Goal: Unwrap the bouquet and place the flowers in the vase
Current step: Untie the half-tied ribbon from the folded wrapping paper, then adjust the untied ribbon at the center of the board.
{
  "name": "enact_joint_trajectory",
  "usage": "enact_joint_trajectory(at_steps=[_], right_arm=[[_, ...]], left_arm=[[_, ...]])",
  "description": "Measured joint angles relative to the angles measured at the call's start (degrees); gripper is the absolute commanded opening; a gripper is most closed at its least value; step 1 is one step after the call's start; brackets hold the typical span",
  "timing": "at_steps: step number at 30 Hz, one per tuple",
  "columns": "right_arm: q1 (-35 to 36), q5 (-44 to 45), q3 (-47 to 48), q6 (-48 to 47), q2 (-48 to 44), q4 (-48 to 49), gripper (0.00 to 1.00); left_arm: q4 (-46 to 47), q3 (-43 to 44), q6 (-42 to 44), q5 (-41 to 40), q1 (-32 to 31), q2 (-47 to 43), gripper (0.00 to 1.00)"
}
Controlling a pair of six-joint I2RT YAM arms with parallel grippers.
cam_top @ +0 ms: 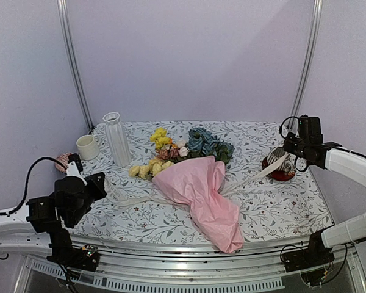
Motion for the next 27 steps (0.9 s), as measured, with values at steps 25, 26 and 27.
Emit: enact_joint_trajectory(at_steps=[25, 26, 27], right_arm=[[-0.2, -3.5, 1.1, 0.8, 1.7, -1.7, 0.92], [-0.2, -3.6, 1.1, 0.6, 1.3, -1.8, 0.93], [-0.2, -3.5, 1.1, 0.4, 0.4, -1.9, 0.94]], left_arm=[[-15.9, 8.6, -9.6, -3.5, 3.9, -0.3, 0.9], [-16.2, 8.7, -9.6, -3.7, 4.5, -0.8, 0.9], [-16.6, 8.9, -9.5, -4.0, 5.2, -1.2, 0.9]])
